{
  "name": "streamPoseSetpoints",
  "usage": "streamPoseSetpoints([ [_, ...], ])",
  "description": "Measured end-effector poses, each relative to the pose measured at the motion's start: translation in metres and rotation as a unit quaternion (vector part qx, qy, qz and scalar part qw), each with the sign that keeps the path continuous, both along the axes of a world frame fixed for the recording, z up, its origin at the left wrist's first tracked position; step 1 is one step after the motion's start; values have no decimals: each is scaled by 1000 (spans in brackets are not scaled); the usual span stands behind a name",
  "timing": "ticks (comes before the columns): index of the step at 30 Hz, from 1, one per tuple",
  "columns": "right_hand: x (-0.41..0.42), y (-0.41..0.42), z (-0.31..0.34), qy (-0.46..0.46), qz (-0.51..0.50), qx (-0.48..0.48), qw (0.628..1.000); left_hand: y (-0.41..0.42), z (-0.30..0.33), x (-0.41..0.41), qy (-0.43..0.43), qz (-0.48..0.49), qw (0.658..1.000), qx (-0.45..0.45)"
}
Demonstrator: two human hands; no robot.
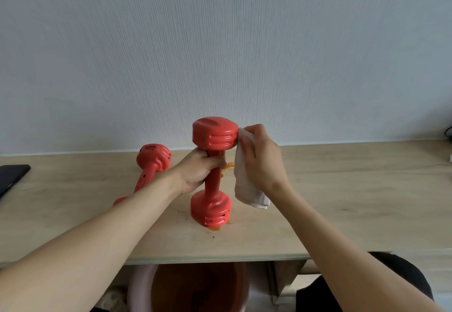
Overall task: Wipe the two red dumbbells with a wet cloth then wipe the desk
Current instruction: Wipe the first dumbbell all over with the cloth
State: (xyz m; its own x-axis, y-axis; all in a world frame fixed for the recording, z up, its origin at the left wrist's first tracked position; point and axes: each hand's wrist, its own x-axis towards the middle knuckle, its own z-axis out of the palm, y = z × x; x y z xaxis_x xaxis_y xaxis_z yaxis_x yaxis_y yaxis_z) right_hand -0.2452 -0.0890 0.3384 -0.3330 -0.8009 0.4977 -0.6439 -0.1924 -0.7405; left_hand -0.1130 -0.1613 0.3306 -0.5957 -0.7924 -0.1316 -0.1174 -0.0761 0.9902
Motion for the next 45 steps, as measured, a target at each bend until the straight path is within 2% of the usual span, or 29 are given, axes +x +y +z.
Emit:
streamPoseSetpoints([
  [8, -5, -10, -2, -49, 2, 53, 997, 10, 0, -2, -24, -68, 996, -49],
  [16, -7, 4, 3, -58, 0, 43, 997, 6, 1, -2, -40, -23, 994, -98],
  [20, -4, 8, 5, -42, -7, 33, 999, 6, 1, -2, -42, -7, 994, -101],
  [25, 1, 18, 16, -5, 36, 7, 999, 0, 5, 2, -28, 30, 996, -86],
  [29, -12, 18, 38, -94, 27, -15, 995, -1, 3, 7, -70, 44, 991, -109],
  [31, -16, 17, 51, -104, 52, -46, 992, -3, 2, 10, -106, 31, 985, -134],
  [33, -12, 12, 58, -57, 89, -43, 993, -4, 2, 11, -133, 16, 977, -167],
  [36, -5, 1, 52, 124, 75, 31, 989, -2, 2, 10, -134, 13, 973, -187],
  [37, -3, 0, 49, 144, 67, 50, 986, -1, 1, 10, -130, 14, 974, -187],
  [42, 4, 1, 64, 154, 92, 53, 982, 0, 1, 9, -134, 4, 968, -213],
  [45, 7, -9, 82, 156, 101, 107, 977, 2, 0, 5, -151, -9, 960, -237],
])
